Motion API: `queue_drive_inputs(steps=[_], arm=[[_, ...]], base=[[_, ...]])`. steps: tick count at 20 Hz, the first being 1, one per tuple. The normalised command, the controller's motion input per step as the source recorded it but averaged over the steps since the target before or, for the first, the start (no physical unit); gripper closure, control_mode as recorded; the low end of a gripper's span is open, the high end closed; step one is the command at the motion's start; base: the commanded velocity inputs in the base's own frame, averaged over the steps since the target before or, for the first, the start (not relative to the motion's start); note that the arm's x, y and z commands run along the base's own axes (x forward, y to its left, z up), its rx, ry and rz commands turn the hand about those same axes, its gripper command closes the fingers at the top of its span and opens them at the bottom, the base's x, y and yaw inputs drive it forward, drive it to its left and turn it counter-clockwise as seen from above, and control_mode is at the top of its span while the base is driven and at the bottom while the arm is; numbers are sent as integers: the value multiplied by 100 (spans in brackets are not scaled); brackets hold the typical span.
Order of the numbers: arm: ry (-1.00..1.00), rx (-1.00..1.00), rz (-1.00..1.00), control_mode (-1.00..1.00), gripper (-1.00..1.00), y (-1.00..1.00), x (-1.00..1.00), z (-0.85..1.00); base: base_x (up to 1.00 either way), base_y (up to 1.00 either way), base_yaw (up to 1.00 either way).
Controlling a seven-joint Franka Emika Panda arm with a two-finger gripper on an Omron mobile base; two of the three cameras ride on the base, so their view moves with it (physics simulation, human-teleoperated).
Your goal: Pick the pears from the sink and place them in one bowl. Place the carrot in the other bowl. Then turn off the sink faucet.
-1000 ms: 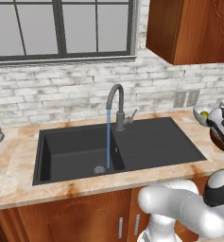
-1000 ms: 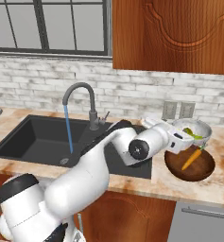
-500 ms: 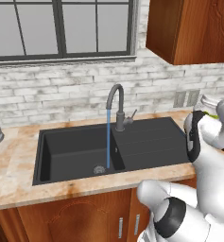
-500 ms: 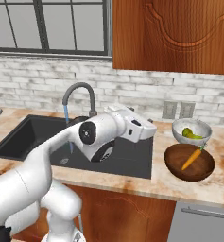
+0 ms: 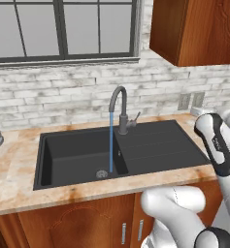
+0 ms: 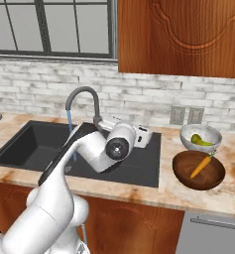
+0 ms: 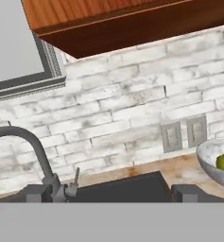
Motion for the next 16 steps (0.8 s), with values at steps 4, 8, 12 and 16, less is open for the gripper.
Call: queue_drive_inputs(steps=[4,8,12,16], arm=[[8,7,48,-100,-100,43,48,-3],[0,0,0,-100,-100,7,19,0],[0,-9,7,-100,-100,86,69,-3],[0,-7,14,-100,-100,68,72,-10]], base=[[0,0,0],[0,0,0],[0,0,0],[0,0,0]])
